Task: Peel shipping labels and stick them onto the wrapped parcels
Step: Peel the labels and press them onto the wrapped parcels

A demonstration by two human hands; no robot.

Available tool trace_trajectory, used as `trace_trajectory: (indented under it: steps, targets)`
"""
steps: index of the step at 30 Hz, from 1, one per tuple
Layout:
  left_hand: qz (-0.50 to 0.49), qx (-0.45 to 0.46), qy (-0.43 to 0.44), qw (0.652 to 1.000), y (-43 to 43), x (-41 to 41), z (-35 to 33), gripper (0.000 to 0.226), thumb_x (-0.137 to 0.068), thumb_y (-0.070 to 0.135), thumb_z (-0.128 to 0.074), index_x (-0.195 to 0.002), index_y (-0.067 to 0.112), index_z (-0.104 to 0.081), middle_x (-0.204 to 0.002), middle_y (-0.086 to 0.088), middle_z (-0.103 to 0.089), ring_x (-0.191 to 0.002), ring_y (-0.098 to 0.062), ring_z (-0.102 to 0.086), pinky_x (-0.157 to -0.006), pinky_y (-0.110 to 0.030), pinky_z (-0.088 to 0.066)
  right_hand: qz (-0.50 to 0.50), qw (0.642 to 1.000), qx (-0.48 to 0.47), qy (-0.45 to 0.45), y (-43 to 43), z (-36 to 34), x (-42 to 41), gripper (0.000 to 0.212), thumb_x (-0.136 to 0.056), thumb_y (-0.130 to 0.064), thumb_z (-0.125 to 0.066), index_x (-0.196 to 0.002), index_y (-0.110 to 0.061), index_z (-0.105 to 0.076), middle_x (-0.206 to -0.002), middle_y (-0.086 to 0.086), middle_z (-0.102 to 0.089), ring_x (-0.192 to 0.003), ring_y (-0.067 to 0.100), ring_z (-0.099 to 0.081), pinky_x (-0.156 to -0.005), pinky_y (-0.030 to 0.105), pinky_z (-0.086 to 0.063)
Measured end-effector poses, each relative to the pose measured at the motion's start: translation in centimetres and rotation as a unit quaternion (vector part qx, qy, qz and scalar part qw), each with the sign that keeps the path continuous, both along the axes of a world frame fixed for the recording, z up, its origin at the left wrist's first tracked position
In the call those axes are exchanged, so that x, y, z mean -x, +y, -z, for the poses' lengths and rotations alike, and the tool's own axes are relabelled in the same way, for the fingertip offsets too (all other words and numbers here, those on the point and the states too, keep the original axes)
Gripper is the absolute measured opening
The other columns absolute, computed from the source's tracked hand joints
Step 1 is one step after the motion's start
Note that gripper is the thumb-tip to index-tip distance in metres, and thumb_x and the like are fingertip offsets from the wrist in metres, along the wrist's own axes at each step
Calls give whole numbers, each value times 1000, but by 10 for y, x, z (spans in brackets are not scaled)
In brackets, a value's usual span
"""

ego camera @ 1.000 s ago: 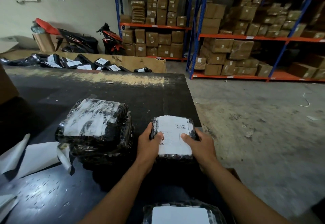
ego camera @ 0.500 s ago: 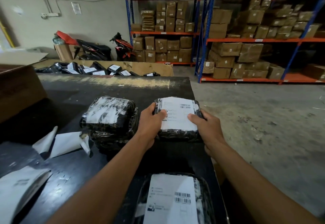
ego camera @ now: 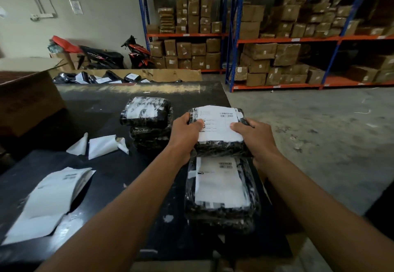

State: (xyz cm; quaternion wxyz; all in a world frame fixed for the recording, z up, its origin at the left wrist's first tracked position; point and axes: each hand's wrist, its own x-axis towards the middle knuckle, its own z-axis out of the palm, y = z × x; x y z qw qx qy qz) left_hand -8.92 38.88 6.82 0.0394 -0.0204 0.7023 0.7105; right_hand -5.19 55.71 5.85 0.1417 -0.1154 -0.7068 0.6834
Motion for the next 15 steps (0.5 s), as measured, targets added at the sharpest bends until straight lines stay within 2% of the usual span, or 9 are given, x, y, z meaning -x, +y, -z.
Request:
trace_trajectory:
  steps: [2, 6, 7, 9, 10, 13, 15]
  targets:
    - [14, -1, -2, 1000, -6, -21, 5, 63, -97, 15, -58, -152, 11, -28, -133, -12, -60, -109, -27, -65, -94, -43, -54, 15, 1000, -7, 2, -7, 4, -25, 6, -79, -18, -74, -83, -23, -73, -89, -3, -77, -87, 21, -73, -88, 44, -58]
    - [33, -3, -17, 999, -15, -59, 13, 57, -98, 14, -56, -150, 10, -31, -120, -10, -67, -81, -17, -67, -65, -28, -56, 20, 1000, -8, -9, -16, 12, -66, 9, -82, -14, -74, -84, -23, -72, -88, -4, -76, -89, 21, -72, -86, 37, -58]
    - [32, -5, -19, 999, -17, -66, 15, 58, -98, 14, -56, -150, 10, -30, -120, -10, -67, -80, -16, -67, -65, -29, -57, 23, 1000, -11, -14, -18, 13, -73, 8, -81, -16, -74, -84, -23, -72, -88, -4, -76, -89, 21, -72, -87, 38, -58]
    - [28, -14, -29, 999, -18, -75, 19, 64, -97, 15, -57, -153, 11, -26, -123, -9, -66, -92, -22, -69, -83, -38, -58, 35, 999, -14, -25, -20, 16, -83, 7, -78, -19, -76, -83, -23, -72, -87, -4, -77, -87, 22, -73, -88, 43, -58]
    - [29, -16, -31, 999, -18, -79, 20, 65, -97, 15, -57, -153, 12, -25, -123, -9, -66, -95, -23, -68, -86, -41, -57, 39, 999, -14, -31, -21, 16, -87, 8, -78, -19, -76, -83, -23, -72, -87, -3, -77, -86, 22, -73, -88, 45, -58]
    - [34, -18, -31, 999, -18, -86, 21, 50, -98, 15, -55, -146, 13, -40, -110, -7, -71, -84, -20, -69, -68, -34, -57, 45, 998, -11, -40, -22, 17, -93, 8, -77, -18, -76, -82, -23, -73, -86, -1, -77, -86, 23, -73, -88, 47, -58]
    - [32, -11, -36, 999, -17, -89, 22, 47, -97, 15, -55, -143, 13, -45, -107, -6, -73, -85, -21, -71, -74, -38, -60, 44, 998, -11, -43, -22, 19, -95, 8, -79, -17, -76, -83, -22, -73, -87, 0, -77, -86, 23, -73, -85, 44, -59]
